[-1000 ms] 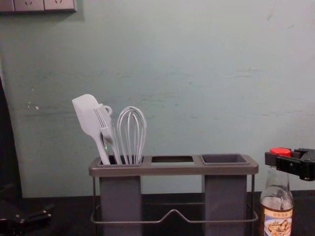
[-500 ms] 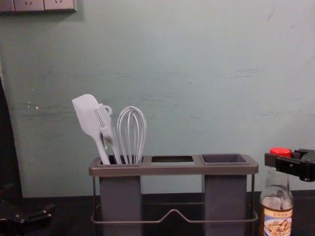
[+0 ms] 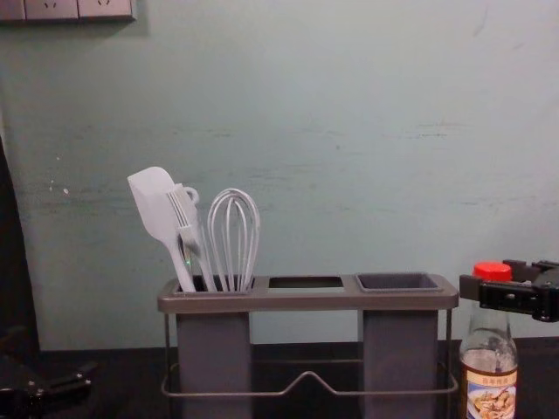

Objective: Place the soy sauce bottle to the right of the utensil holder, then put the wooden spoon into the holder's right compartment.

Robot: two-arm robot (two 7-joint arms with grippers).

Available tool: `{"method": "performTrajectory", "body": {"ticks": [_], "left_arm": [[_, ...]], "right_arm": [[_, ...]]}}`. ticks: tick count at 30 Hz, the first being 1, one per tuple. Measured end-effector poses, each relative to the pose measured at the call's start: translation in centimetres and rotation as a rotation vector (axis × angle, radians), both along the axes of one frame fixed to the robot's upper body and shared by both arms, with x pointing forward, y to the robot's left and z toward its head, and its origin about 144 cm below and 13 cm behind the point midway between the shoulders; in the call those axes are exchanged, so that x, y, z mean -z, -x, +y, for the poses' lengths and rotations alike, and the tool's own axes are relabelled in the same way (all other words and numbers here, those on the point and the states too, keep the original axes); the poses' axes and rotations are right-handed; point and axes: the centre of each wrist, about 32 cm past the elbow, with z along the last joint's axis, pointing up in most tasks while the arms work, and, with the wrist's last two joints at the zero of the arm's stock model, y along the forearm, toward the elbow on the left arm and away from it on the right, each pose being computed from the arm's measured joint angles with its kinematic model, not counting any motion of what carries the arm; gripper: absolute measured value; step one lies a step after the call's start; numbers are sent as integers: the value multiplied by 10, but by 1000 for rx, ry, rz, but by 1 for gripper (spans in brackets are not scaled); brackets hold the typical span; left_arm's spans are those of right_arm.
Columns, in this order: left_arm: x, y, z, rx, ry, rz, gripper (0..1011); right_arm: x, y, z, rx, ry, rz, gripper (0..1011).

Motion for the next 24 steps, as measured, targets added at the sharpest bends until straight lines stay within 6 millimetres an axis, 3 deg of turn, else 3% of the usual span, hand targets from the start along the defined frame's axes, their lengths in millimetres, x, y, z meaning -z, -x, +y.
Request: {"method": "performTrajectory", "body": {"ticks": [6,24], "left_arm": [[0,0,0,0,0,0,1011],[0,0,0,0,0,0,1012]], "right_arm": [[0,0,0,0,0,-1,1000],[-7,6,1,59,29,-50,1003]]}}
